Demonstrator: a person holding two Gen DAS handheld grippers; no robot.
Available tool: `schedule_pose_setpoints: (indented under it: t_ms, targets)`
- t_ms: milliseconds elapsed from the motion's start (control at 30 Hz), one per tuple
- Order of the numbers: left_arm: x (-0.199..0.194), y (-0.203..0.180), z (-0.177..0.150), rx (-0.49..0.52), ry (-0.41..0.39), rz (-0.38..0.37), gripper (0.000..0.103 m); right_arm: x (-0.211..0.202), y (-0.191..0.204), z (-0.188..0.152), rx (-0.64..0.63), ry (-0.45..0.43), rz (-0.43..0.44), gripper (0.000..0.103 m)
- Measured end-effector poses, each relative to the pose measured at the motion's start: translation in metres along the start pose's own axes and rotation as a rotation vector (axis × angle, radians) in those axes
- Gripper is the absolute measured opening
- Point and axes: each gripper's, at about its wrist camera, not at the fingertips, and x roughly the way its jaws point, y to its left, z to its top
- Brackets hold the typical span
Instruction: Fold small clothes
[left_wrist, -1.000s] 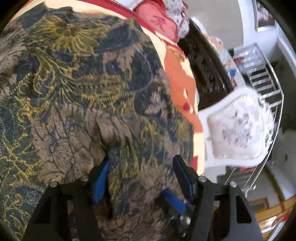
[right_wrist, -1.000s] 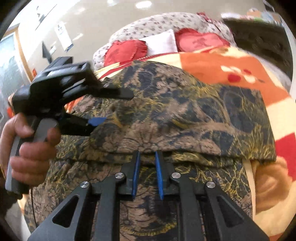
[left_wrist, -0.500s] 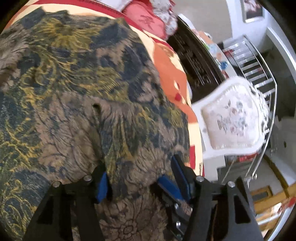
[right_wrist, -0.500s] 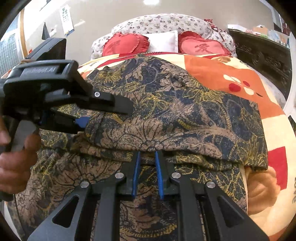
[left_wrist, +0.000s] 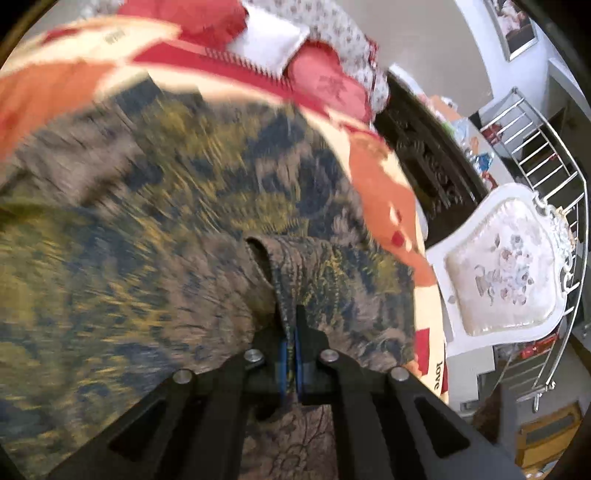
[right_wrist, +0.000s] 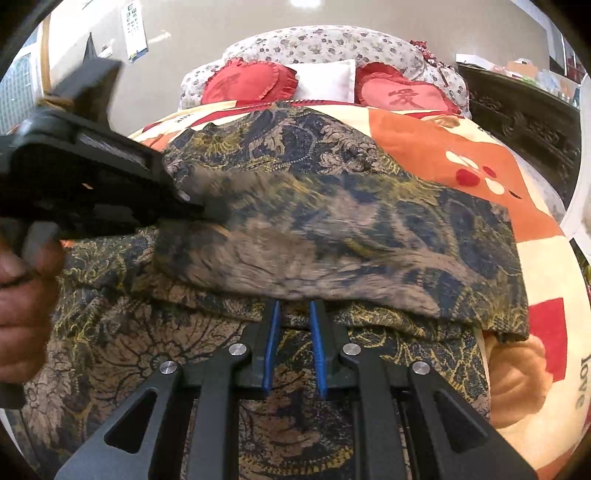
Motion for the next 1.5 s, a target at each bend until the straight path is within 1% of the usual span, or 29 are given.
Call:
schedule_pose_setpoints:
  t_ms: [100, 200, 300, 333, 433, 567, 600, 633, 667, 733, 767, 800, 833, 900, 933, 967, 1000, 1033, 1100, 1133, 1167, 1233, 1267, 1333, 1367, 1400, 1433, 1467, 1500]
  targets:
    - [-0.034, 0.014, 0.009, 0.036, -0.024, 0.049, 0.003, 0.0, 0.004, 0.0, -0.019, -0.002, -0.021, 0.018]
    - [-0.065, 0.048, 0.015, 0.076, -0.016, 0.165, 0.003, 0.0, 0.004, 0.0, -0.024, 0.0, -0.024, 0.018]
    - [-0.085, 0.09, 0.016, 0.045, -0.003, 0.221, 0.003, 0.001, 0.004, 0.0, -0.027, 0.002, -0.025, 0.018]
    - [-0.088, 0.104, 0.017, 0.029, 0.001, 0.24, 0.003, 0.001, 0.004, -0.001, -0.029, 0.002, -0.026, 0.018]
    - [-0.093, 0.134, 0.016, -0.013, 0.013, 0.263, 0.003, 0.003, 0.005, -0.001, -0.035, 0.007, -0.027, 0.018]
    - [-0.078, 0.143, 0.014, -0.006, 0.011, 0.327, 0.003, 0.005, 0.005, 0.0, -0.035, 0.013, -0.022, 0.018]
    - [-0.074, 0.142, 0.011, 0.005, 0.014, 0.349, 0.008, 0.005, 0.005, 0.0, -0.034, 0.013, -0.021, 0.018]
    - [-0.07, 0.14, 0.008, 0.03, 0.015, 0.403, 0.013, 0.006, 0.005, 0.0, -0.034, 0.014, -0.021, 0.018]
    - [-0.068, 0.136, 0.008, 0.041, 0.008, 0.422, 0.015, 0.006, 0.005, 0.0, -0.034, 0.015, -0.021, 0.018]
    - [-0.072, 0.129, 0.005, 0.057, -0.031, 0.466, 0.025, 0.007, 0.004, 0.001, -0.031, 0.027, -0.016, 0.019]
    - [-0.078, 0.123, 0.004, 0.063, -0.073, 0.491, 0.03, 0.008, 0.003, 0.002, -0.027, 0.034, -0.01, 0.02]
    - [-0.089, 0.116, 0.002, 0.073, -0.137, 0.513, 0.042, 0.007, 0.002, 0.003, -0.018, 0.046, 0.009, 0.022]
    - [-0.102, 0.108, -0.002, 0.085, -0.207, 0.532, 0.055, 0.004, -0.003, 0.002, 0.003, 0.065, 0.061, 0.027]
    - [-0.118, 0.093, -0.01, 0.11, -0.329, 0.548, 0.069, -0.007, -0.019, -0.005, 0.079, 0.087, 0.185, 0.028]
    - [-0.125, 0.084, -0.018, 0.14, -0.399, 0.539, 0.072, -0.016, -0.033, -0.012, 0.14, 0.069, 0.244, 0.028]
    - [-0.125, 0.079, -0.021, 0.166, -0.417, 0.535, 0.072, -0.023, -0.043, -0.016, 0.177, 0.061, 0.257, 0.027]
    - [-0.12, 0.075, -0.022, 0.193, -0.41, 0.538, 0.072, -0.031, -0.057, -0.016, 0.204, 0.044, 0.237, 0.025]
    - [-0.112, 0.073, -0.022, 0.218, -0.38, 0.541, 0.072, -0.037, -0.065, -0.014, 0.214, 0.013, 0.204, 0.018]
    - [-0.092, 0.078, -0.021, 0.206, -0.31, 0.559, 0.069, -0.046, -0.078, -0.001, 0.228, -0.06, 0.154, 0.015]
    - [-0.084, 0.086, -0.02, 0.167, -0.286, 0.556, 0.066, -0.047, -0.081, 0.011, 0.227, -0.084, 0.153, 0.014]
    - [-0.08, 0.092, -0.02, 0.136, -0.277, 0.545, 0.066, -0.045, -0.079, 0.021, 0.209, -0.091, 0.155, 0.012]
    - [-0.072, 0.11, -0.019, 0.027, -0.248, 0.536, 0.066, -0.035, -0.065, 0.048, 0.119, -0.104, 0.139, 0.012]
    - [-0.069, 0.115, -0.019, -0.002, -0.236, 0.552, 0.066, -0.027, -0.061, 0.056, 0.091, -0.099, 0.142, 0.012]
    - [-0.057, 0.13, -0.025, -0.029, -0.205, 0.599, 0.068, -0.001, -0.06, 0.067, 0.054, -0.038, 0.099, 0.012]
    - [-0.054, 0.134, -0.031, -0.014, -0.211, 0.588, 0.069, 0.019, -0.064, 0.065, 0.03, 0.018, 0.061, 0.012]
    - [-0.052, 0.136, -0.037, 0.005, -0.24, 0.578, 0.07, 0.033, -0.068, 0.06, 0.015, 0.071, 0.039, 0.012]
    - [-0.052, 0.136, -0.042, 0.011, -0.259, 0.569, 0.07, 0.055, -0.077, 0.046, -0.004, 0.168, -0.015, 0.008]
    - [-0.053, 0.135, -0.043, 0.011, -0.266, 0.578, 0.071, 0.055, -0.085, 0.036, 0.003, 0.139, 0.001, 0.003]
    - [-0.051, 0.134, -0.044, 0.018, -0.264, 0.589, 0.071, 0.05, -0.095, 0.028, 0.043, 0.115, 0.037, 0.001]
